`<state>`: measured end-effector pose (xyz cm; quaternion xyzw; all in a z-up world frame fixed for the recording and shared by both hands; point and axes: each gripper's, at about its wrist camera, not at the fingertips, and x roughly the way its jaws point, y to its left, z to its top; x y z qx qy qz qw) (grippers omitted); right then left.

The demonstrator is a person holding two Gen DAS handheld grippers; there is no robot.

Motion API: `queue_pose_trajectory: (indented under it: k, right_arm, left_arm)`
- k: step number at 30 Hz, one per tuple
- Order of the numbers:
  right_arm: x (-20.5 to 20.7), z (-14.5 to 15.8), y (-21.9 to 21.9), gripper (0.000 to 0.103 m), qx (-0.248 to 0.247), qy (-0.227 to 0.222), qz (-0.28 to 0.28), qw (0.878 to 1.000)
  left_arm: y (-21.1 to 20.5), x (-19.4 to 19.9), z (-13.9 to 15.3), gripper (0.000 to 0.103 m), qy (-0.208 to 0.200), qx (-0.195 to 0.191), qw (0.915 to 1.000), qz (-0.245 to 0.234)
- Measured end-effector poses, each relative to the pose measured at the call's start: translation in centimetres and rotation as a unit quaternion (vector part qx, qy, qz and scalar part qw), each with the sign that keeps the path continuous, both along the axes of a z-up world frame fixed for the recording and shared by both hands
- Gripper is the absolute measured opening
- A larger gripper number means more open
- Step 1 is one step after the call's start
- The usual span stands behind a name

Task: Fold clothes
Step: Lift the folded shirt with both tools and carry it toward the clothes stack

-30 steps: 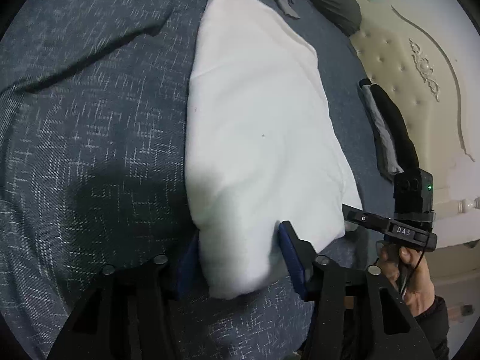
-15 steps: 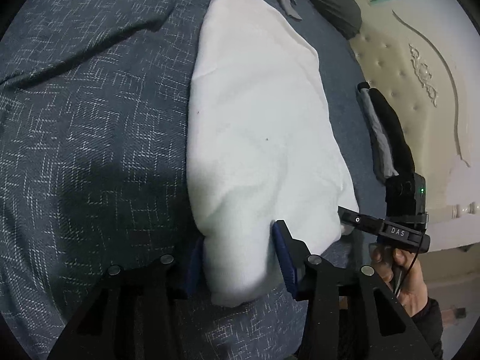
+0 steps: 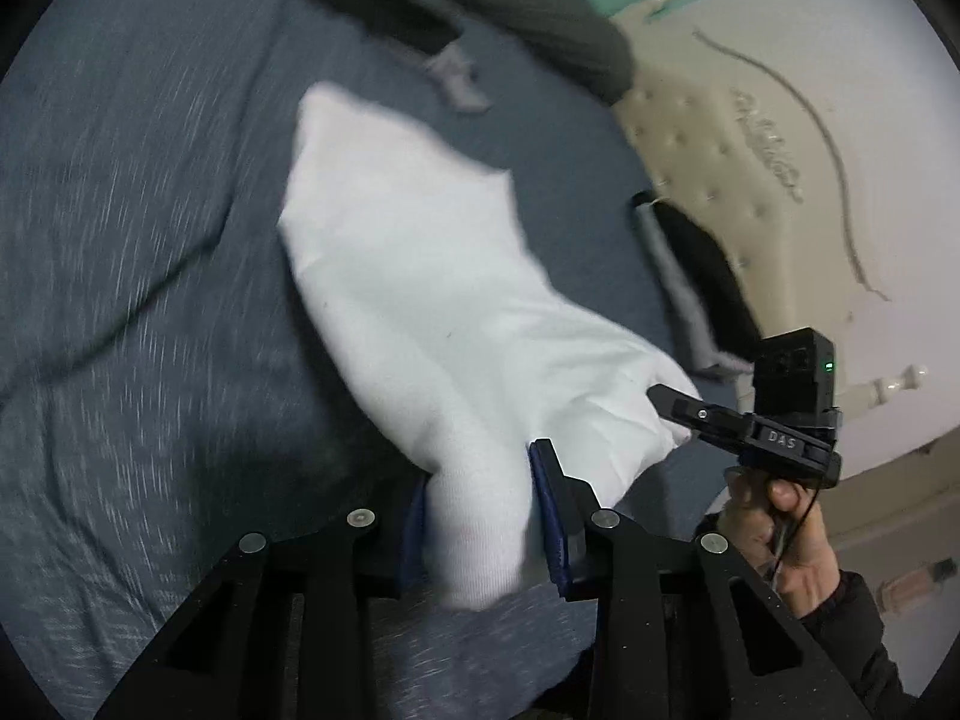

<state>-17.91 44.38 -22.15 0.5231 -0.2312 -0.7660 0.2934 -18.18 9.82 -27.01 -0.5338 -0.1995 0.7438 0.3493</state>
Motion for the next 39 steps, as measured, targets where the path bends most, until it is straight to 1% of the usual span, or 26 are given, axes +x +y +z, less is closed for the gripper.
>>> queue_pose_trajectory:
  k: [3, 6, 10, 20, 23, 26, 31, 34, 39]
  right_arm:
    - [-0.8, 2.8, 0.4, 0.012, -0.009, 0.024, -0.002, 1.000]
    - [-1.7, 5.2, 0.3, 0.012, -0.008, 0.042, -0.004, 0.999]
    - [-2.8, 7.2, 1.0, 0.012, -0.013, 0.062, -0.011, 0.998]
    - [-7.3, 11.4, 3.4, 0.012, -0.030, 0.102, -0.016, 0.994]
    - [-9.1, 12.8, 4.4, 0.012, -0.037, 0.115, -0.016, 0.993]
    - [-10.9, 13.5, 5.5, 0.012, -0.038, 0.119, -0.017, 0.992]
    - [-12.8, 14.4, 7.2, 0.012, -0.030, 0.122, -0.018, 0.992]
    - [-13.8, 15.8, 8.6, 0.012, -0.023, 0.130, -0.021, 0.991]
    - [-15.5, 19.4, 11.1, 0.012, 0.000, 0.152, -0.028, 0.988]
  left_arm:
    - [0.4, -0.6, 2.9, 0.034, 0.023, 0.002, 0.9997, -0.003]
    - [2.0, -1.4, 5.7, 0.034, 0.048, -0.003, 0.9988, -0.009]
    - [3.6, -2.7, 8.2, 0.034, 0.069, -0.002, 0.9975, -0.018]
    - [6.6, -6.8, 13.1, 0.033, 0.109, 0.008, 0.9933, -0.037]
    - [7.8, -8.3, 14.2, 0.033, 0.111, 0.013, 0.9929, -0.038]
    - [9.3, -9.8, 15.1, 0.033, 0.116, 0.009, 0.9923, -0.043]
    - [11.9, -11.6, 16.1, 0.033, 0.120, 0.009, 0.9915, -0.051]
    - [13.4, -12.7, 16.8, 0.033, 0.119, 0.012, 0.9913, -0.054]
    - [17.0, -14.2, 19.4, 0.033, 0.135, 0.022, 0.9888, -0.061]
